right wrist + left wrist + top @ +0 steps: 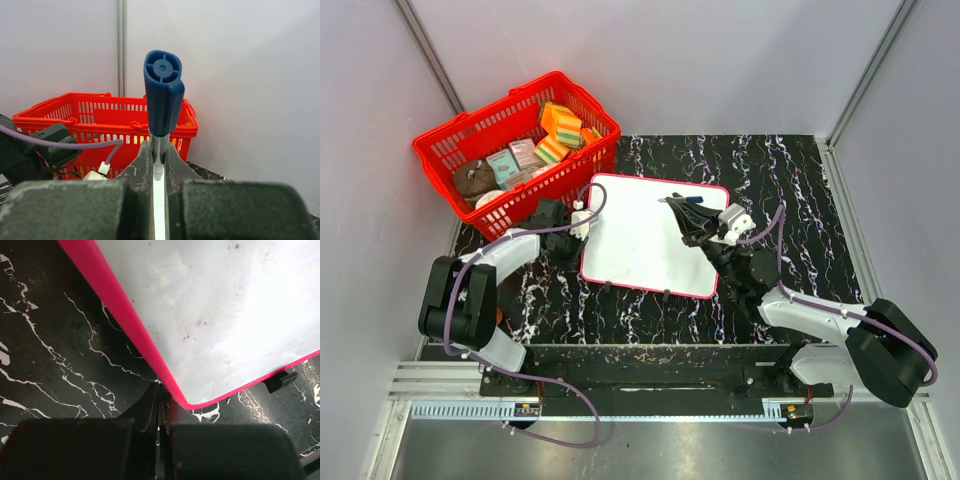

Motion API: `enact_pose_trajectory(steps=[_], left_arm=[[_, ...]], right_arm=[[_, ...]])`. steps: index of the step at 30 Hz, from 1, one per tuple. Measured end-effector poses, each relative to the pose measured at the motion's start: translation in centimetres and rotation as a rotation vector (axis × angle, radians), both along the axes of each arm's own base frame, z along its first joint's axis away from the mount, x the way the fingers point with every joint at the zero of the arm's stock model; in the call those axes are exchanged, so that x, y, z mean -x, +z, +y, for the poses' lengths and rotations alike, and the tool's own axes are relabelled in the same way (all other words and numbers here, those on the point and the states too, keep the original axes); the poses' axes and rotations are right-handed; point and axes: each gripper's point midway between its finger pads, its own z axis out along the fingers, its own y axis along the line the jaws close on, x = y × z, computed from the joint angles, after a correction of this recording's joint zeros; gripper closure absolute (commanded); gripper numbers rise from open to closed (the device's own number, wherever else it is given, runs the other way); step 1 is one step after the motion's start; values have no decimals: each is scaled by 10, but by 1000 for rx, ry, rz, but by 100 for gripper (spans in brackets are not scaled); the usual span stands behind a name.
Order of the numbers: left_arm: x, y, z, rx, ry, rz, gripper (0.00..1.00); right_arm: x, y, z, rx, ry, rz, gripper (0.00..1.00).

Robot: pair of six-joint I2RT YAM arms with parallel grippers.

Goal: Write a sentence on the whiteboard
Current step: Adjust the whiteboard at the center of the board.

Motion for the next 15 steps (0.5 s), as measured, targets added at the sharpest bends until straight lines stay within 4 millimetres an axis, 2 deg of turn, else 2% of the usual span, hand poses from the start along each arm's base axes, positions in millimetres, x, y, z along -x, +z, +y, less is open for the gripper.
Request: enact_pose_trajectory(steps=[15], left_arm=[[8,12,-12,68,-28,8,100]], right_arm=[[-3,0,-3,2,-27,0,100]])
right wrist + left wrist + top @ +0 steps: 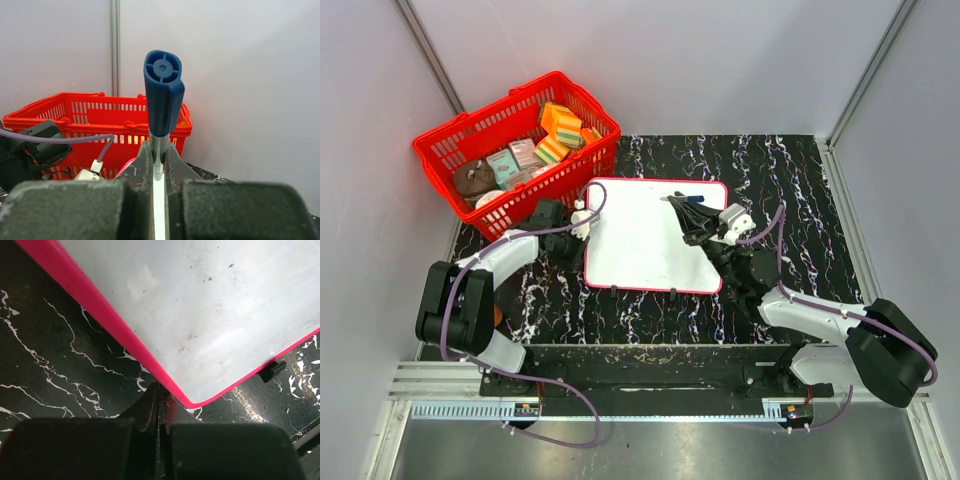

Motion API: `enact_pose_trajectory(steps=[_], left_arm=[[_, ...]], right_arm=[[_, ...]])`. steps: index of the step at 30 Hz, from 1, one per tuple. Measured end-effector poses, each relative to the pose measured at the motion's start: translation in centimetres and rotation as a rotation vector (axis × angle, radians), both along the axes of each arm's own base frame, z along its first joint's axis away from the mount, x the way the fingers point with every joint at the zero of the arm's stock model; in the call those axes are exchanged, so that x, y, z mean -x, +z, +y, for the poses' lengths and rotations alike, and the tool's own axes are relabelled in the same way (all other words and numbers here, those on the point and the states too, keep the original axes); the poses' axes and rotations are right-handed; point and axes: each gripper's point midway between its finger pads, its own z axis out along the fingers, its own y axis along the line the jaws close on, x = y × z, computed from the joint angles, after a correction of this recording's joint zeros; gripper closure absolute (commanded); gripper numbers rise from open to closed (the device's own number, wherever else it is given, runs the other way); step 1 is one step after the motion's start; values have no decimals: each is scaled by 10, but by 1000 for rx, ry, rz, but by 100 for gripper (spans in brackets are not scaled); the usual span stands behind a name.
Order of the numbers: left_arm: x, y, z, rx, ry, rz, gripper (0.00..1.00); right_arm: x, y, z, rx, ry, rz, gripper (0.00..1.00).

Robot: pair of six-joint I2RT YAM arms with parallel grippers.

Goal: Write a sentence on the whiteboard
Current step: Adjust the whiteboard at the center of the board.

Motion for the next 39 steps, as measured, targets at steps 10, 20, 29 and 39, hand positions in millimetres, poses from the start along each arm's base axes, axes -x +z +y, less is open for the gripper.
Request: enact_pose_trajectory(steps=[10,20,29,39], left_arm=[[13,-1,-11,8,-56,28,100],[21,-1,-18,16,-100,45,100],[26,0,-23,22,-129,43,91],[3,-2,7,-51,22,2,59]], right_arm=[[-1,0,-1,3,-7,-3,100],[-1,-2,0,9,-10,-1,100],[-3,-2,-1,9,-18,0,100],[-4,-2,-3,9,-30,1,100]])
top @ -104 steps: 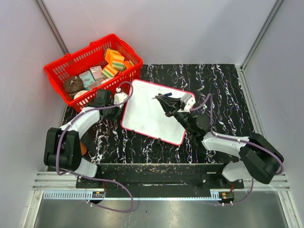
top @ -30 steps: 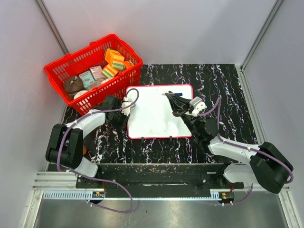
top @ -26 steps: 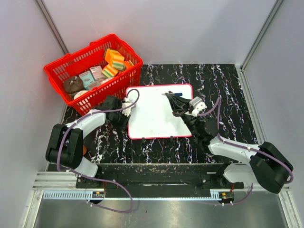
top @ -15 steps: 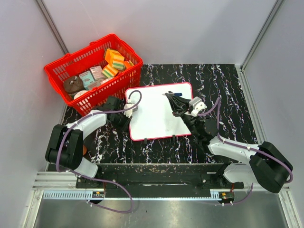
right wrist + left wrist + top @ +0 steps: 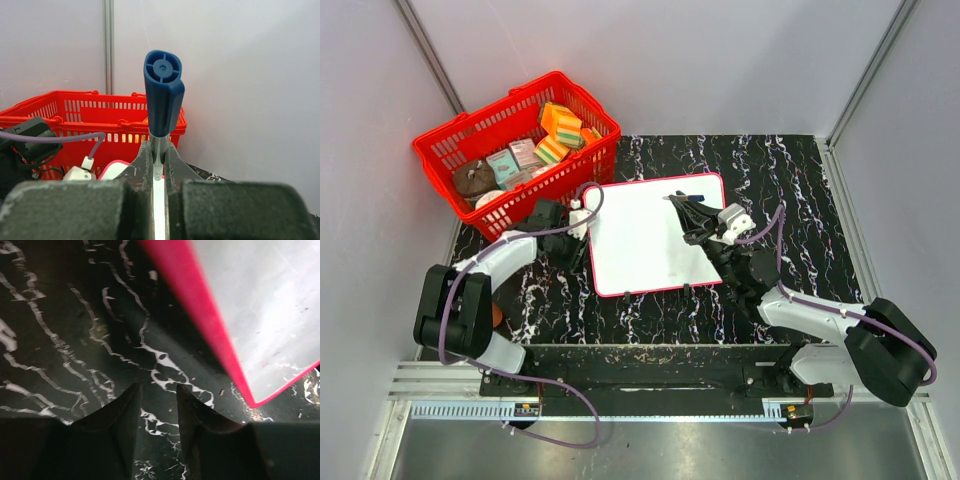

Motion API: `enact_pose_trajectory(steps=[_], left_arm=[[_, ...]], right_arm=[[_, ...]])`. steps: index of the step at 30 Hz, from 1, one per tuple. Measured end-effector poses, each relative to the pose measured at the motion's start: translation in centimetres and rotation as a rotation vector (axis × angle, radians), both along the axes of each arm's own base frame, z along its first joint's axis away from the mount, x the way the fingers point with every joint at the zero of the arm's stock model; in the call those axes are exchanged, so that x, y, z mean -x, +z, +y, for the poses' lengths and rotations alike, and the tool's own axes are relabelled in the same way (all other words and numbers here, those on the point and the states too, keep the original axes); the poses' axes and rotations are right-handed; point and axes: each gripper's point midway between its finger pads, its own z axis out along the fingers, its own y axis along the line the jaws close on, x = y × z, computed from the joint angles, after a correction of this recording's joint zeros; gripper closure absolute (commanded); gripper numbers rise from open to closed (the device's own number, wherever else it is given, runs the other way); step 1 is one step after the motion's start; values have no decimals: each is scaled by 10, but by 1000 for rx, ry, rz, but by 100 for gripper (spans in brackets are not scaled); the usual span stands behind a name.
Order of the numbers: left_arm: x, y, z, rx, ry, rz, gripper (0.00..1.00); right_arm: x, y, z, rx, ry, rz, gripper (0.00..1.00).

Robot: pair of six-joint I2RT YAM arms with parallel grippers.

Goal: Write a sentence on the whiteboard
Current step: Adjust the whiteboard at the center of the board, then write a sentence on the whiteboard.

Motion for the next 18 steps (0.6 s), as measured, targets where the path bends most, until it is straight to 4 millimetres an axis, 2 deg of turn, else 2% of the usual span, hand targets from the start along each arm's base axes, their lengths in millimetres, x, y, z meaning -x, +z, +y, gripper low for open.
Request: enact_pose_trajectory(steps=[3,5,9,13,15,18], left_arm=[[-8,9,11,-20,49,-50,51],[-12,20,13,-20,62,-96,49],[-22,47,19,-22,103,-204,36],[-28,64,27,-2,147,-259,28],[-27,71,25,35,145,-271,27],[-21,85,9,134,90,-282,26]], right_arm=[[0,0,0,2,-1,-1,100],[0,0,0,3,-2,-2,100],[0,0,0,4,-3,-3,100],[0,0,0,5,-3,-2,100],[-1,-2,1,7,-3,0,100],[-1,-3,1,9,-2,2,100]])
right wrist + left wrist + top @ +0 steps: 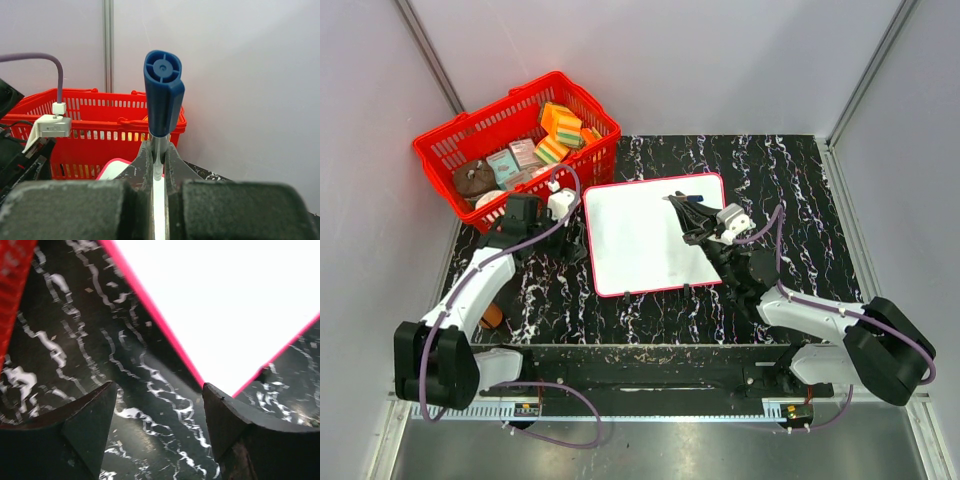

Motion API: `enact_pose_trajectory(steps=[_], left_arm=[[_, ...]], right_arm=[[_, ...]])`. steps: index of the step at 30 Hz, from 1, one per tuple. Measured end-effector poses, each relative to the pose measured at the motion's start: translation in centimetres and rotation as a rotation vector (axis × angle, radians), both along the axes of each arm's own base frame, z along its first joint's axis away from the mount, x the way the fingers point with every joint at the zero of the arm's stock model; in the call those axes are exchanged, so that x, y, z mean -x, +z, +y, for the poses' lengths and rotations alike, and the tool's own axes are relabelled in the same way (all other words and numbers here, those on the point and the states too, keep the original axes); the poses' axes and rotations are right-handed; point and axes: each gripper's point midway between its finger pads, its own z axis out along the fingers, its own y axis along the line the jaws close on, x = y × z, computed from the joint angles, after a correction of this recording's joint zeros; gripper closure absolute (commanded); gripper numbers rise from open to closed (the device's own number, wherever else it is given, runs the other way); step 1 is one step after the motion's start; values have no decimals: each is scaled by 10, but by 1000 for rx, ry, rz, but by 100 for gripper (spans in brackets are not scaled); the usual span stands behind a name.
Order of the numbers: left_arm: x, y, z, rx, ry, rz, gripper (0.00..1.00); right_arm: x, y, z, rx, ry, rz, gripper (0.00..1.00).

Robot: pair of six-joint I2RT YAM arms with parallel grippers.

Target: Write a sentence on the whiteboard

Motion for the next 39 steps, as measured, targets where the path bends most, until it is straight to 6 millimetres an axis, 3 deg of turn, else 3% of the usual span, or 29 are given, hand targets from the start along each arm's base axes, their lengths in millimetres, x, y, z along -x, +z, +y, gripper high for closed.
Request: enact_pose_trajectory(steps=[4,8,19,39], left_arm=[[10,13,-22,125,-101,10,25],[12,17,-31,213,-146,45,25],[-2,-12,-34,278,-134,164,30],[-17,-26,-43,318,-168,184,38]], right_arm=[[0,-1,1,2,1,2,100],[-1,-4,2,9,3,7,100],[-3,-14,9,24,26,28,100],[0,-35,40,76,159,56,100]])
